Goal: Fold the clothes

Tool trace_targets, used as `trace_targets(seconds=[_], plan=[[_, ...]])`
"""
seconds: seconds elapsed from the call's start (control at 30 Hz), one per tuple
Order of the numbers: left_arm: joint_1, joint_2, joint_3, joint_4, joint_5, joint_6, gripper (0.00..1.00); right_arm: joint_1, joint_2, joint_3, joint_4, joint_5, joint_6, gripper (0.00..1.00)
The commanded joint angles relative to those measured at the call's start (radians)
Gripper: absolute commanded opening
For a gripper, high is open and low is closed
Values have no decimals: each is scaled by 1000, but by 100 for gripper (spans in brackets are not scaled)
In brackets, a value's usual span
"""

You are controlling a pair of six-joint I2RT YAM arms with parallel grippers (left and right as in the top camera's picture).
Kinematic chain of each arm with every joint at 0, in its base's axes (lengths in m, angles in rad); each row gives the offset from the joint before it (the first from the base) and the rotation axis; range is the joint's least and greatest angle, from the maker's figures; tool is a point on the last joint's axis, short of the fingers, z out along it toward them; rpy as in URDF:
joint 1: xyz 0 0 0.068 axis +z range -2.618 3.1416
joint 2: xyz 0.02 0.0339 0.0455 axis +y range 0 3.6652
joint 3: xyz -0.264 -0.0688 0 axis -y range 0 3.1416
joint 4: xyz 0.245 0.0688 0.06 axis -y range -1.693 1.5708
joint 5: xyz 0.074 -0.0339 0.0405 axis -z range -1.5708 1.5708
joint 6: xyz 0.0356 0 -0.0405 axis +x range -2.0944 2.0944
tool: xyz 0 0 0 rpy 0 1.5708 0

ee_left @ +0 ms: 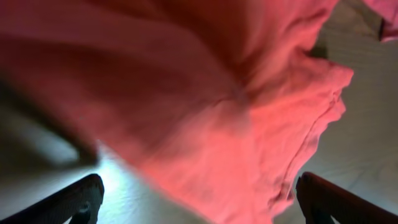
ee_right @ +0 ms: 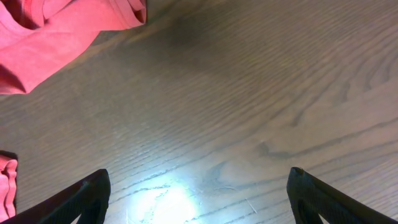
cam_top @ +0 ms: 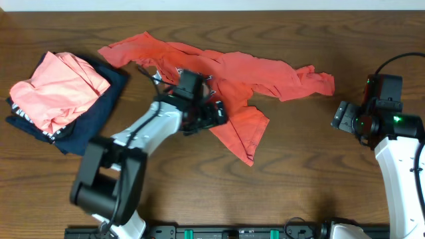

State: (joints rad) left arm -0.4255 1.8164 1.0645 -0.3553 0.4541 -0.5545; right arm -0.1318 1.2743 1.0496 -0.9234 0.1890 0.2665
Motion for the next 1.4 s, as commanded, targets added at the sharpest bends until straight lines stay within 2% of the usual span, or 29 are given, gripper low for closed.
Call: trace_targets(seconds=[0.0,0.13,0.37,0.57,0.63,0.67,0.73,0.77,0.9,1.07,1.1,1.13,1.17,1.2,1.27,1.37], plan=[[-48,39,1,63,1,-27,100,-7,-5,2,-1,-7,-14,89],[-95,93,1,115,-30,-47,98,-7,-5,2,-2,-7,-14,89],[-132,156,1,108,-73,-61,81,-7,-5,2,-3,-22,-21,89],[-131,156,1,84,-73,-61,46,-7,-5,2,-5,-21,-21,89],[-131,156,1,46,-73,-61,40,-7,-5,2,-5,-21,-21,89],[-129,156,1,21,-73,-60,33,-7,-5,2,-5,-21,-21,89],[-121,156,1,-29,-74,-60,11,-7,-5,2,-5,-21,-21,89],[-113,153,1,-55,-74,-60,6,-7,-5,2,-5,-21,-21,89],[-37,121,1,-187,-74,-32,6,-7,-5,2,-13,-21,-21,89],[125,19,1,-356,-70,19,6,-7,-5,2,-20,-21,-21,89],[153,-6,1,-380,-67,18,9,-7,-5,2,-20,-21,-21,89],[172,-26,1,-393,-61,18,25,-7,-5,2,-19,-21,-21,89],[188,-49,1,-399,-48,18,48,-7,-5,2,-19,-21,-21,89],[196,-68,1,-399,-38,19,62,-7,-5,2,-19,-21,-21,89],[191,-101,1,-387,-35,19,74,-7,-5,2,-19,-21,-21,89],[145,-117,1,-346,-37,53,76,-7,-5,2,-20,-21,-20,89]])
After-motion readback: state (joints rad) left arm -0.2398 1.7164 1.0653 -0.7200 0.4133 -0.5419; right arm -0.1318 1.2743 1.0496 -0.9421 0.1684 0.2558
